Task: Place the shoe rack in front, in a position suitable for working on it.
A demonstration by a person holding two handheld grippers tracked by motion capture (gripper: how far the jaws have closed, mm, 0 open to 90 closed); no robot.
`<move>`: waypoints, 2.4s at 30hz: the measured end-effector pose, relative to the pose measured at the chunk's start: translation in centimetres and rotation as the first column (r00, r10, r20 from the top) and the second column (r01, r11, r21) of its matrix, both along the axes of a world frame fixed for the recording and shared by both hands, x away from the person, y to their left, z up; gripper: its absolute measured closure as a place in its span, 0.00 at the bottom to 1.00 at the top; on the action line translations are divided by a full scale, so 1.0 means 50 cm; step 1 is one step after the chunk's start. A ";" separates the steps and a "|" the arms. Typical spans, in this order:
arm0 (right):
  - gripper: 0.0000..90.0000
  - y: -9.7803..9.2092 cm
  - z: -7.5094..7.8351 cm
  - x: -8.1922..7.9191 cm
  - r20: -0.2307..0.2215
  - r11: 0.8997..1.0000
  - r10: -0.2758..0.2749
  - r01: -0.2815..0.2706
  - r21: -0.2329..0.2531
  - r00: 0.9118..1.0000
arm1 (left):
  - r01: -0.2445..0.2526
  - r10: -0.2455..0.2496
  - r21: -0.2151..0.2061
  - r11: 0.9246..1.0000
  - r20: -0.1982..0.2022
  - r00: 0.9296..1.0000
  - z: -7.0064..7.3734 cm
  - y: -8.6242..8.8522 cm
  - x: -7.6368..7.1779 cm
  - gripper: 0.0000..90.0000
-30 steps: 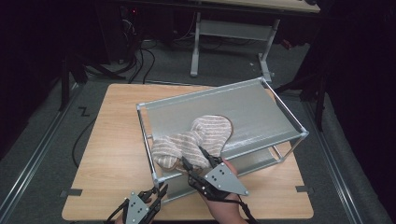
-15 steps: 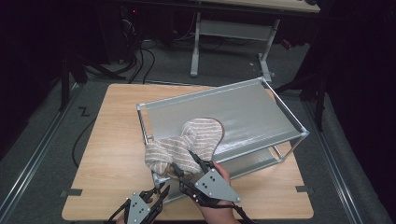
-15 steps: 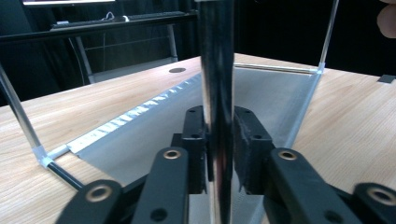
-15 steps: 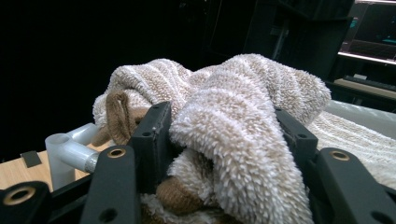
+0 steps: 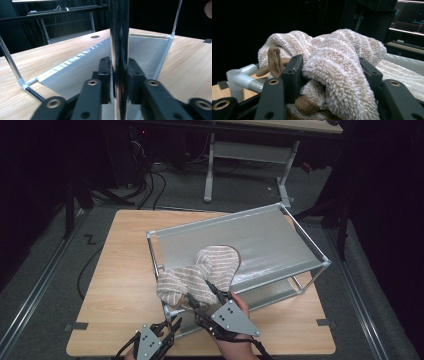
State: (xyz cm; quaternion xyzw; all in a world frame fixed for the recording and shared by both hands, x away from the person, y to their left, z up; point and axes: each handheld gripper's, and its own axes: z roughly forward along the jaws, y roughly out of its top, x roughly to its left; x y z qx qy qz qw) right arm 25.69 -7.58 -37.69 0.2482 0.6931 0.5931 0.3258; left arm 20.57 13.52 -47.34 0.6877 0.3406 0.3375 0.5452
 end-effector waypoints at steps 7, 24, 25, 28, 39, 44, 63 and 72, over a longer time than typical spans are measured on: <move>0.50 -0.035 -0.001 0.013 -0.001 0.999 -0.054 0.054 0.004 0.999 | 0.014 -0.014 0.018 1.000 0.004 1.000 0.002 0.003 0.002 0.87; 0.50 -0.191 -0.005 0.080 -0.007 0.956 -0.292 0.292 0.017 0.956 | 0.013 -0.013 0.022 1.000 0.005 1.000 0.003 0.006 0.005 0.88; 0.50 -0.203 -0.005 0.086 -0.004 0.951 -0.309 0.309 0.020 0.951 | 0.011 -0.011 0.024 1.000 0.005 1.000 0.003 0.007 0.005 0.88; 0.50 -0.236 -0.005 0.098 -0.005 0.933 -0.359 0.359 0.025 0.933 | 0.009 -0.009 0.022 1.000 0.003 1.000 0.003 0.007 0.006 0.88; 0.50 -0.341 -0.005 0.132 -0.005 0.866 -0.499 0.499 0.036 0.867 | -0.030 0.030 0.017 0.999 -0.005 1.000 0.004 0.028 0.011 0.88; 0.50 -0.376 -0.004 0.139 -0.011 0.834 -0.550 0.550 0.043 0.835 | -0.059 0.058 -0.011 0.998 -0.025 0.998 0.004 0.047 0.017 0.88; 0.50 -0.406 -0.002 0.145 -0.024 0.804 -0.593 0.593 0.048 0.805 | -0.075 0.075 -0.024 0.997 -0.030 0.997 0.003 0.059 0.022 0.89; 0.51 -0.383 0.001 0.139 -0.047 0.833 -0.549 0.551 0.049 0.835 | -0.069 0.068 -0.030 0.997 -0.034 0.997 0.003 0.058 0.022 0.89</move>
